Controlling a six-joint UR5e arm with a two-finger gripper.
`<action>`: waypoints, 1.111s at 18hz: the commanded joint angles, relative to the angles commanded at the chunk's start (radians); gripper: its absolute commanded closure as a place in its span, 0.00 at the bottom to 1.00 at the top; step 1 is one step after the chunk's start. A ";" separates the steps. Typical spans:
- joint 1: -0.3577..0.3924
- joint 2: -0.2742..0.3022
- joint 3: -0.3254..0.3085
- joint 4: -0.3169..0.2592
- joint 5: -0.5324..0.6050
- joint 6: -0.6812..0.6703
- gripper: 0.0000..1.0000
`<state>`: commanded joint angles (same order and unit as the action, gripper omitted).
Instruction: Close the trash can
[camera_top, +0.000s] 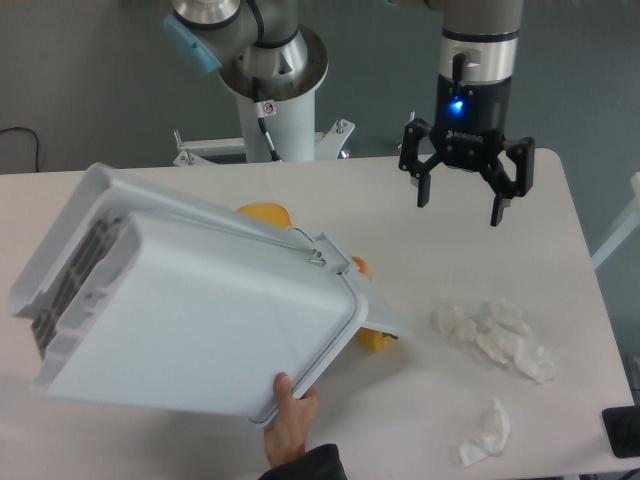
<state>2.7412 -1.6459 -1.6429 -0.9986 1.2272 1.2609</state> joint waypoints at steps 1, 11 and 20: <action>-0.005 -0.002 0.000 0.000 -0.002 0.000 0.00; -0.051 0.006 -0.011 0.000 0.003 -0.002 0.00; -0.081 0.026 -0.023 0.002 0.003 0.000 0.00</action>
<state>2.6599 -1.6199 -1.6659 -0.9971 1.2303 1.2609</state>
